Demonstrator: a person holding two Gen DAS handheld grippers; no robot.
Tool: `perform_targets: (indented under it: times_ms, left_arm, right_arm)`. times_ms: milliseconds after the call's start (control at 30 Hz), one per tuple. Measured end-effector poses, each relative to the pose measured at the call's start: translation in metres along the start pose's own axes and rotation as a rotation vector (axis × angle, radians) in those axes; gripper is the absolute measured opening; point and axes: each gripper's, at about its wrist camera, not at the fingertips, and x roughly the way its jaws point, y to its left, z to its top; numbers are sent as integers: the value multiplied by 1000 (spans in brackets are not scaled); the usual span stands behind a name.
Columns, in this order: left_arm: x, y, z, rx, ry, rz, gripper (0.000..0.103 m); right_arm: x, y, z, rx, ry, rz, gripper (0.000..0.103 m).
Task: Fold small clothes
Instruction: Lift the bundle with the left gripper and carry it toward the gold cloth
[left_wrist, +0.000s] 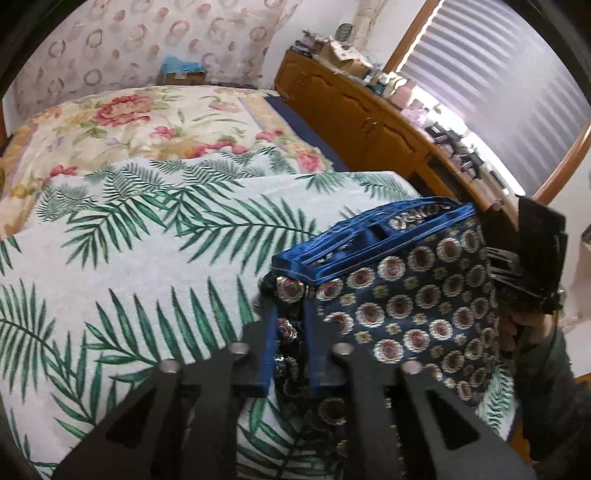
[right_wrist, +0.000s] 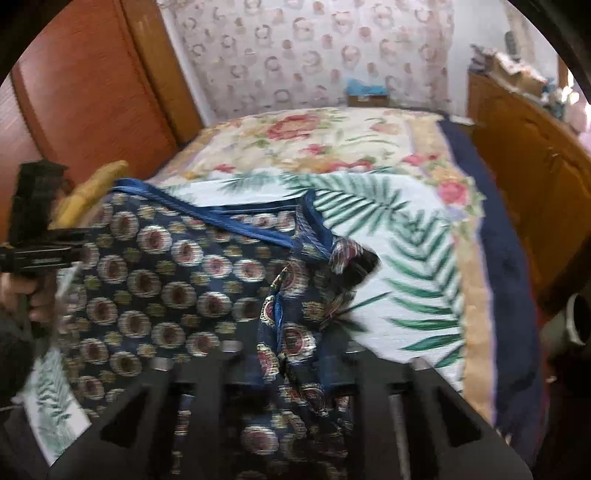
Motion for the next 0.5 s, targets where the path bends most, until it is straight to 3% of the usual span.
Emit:
perform_targets:
  times_ms: [300,500]
  left_arm:
    - [-72,-24,-9,51,-195,-20,0]
    - [-130,-20,-21,51,-322,14,0]
  right_arm:
    - [-36,24,4,-41,-134,-42,6]
    - [-65,56,24,-91,-239,-22,5]
